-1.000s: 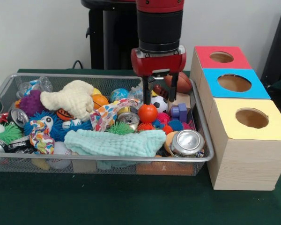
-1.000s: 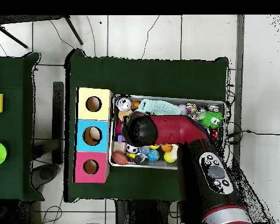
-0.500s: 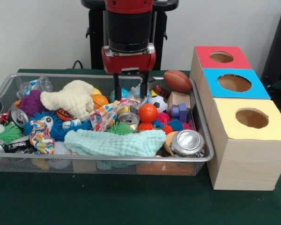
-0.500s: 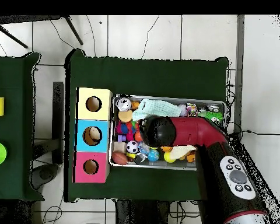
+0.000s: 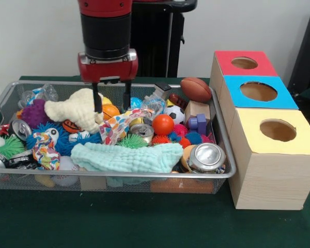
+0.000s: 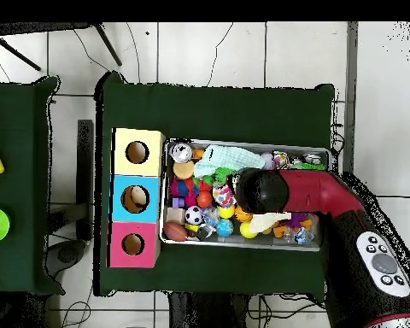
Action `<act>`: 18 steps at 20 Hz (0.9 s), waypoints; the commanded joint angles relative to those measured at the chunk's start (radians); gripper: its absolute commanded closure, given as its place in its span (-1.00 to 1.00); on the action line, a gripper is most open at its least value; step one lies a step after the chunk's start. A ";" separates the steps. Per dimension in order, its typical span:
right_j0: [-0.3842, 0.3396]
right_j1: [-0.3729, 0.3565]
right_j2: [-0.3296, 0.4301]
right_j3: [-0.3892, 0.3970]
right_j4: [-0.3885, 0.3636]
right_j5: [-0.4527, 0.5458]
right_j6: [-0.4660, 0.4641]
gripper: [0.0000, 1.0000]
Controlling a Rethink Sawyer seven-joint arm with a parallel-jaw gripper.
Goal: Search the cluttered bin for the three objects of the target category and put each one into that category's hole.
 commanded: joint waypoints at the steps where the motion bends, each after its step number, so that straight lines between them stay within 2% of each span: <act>1: -0.053 0.068 0.113 -0.099 -0.108 0.126 -0.380 -1.00; 14: -0.169 0.113 0.198 -0.136 -0.194 0.144 -0.553 -1.00; 18: -0.180 0.131 0.186 -0.158 -0.219 0.144 -0.549 -1.00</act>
